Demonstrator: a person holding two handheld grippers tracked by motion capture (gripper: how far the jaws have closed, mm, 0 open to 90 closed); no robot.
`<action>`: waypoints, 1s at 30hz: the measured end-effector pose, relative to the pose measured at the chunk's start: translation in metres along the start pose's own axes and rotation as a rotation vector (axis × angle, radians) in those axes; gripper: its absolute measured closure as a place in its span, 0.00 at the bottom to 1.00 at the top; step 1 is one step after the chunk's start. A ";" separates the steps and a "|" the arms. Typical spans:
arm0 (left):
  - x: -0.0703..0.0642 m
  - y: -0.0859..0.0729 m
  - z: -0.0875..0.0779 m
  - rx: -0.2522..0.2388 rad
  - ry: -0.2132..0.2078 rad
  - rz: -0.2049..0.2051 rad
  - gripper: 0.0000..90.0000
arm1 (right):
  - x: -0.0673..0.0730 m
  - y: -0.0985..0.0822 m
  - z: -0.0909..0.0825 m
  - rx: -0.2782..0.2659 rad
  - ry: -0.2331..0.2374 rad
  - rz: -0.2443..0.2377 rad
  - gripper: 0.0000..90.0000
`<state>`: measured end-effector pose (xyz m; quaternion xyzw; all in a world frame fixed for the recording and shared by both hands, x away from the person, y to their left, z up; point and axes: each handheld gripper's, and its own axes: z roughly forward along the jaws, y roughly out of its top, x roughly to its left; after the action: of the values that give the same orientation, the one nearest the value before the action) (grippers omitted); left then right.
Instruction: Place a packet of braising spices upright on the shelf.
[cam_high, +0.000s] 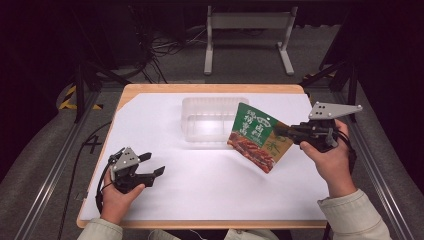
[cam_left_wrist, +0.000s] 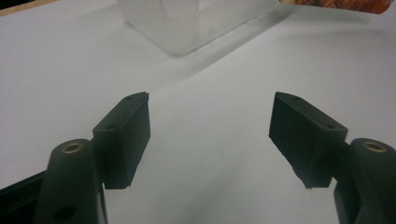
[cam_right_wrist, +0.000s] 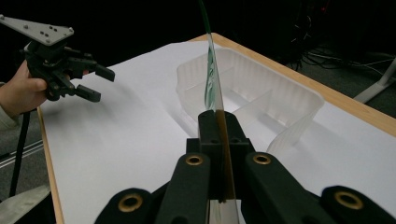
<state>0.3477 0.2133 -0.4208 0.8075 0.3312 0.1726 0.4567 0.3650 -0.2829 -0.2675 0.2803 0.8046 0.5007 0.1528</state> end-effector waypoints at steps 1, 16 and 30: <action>0.000 0.000 0.000 -0.001 0.000 -0.005 0.33 | -0.001 0.003 0.000 0.000 0.002 0.003 1.00; 0.002 -0.003 -0.005 -0.003 0.008 -0.019 0.33 | -0.013 0.041 0.009 -0.010 0.007 0.006 1.00; 0.003 -0.004 0.000 0.025 0.045 -0.043 0.33 | -0.027 0.061 0.021 -0.065 0.081 0.082 1.00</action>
<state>0.3485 0.2173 -0.4241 0.8016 0.3609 0.1766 0.4426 0.4154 -0.2633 -0.2238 0.2873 0.7814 0.5433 0.1082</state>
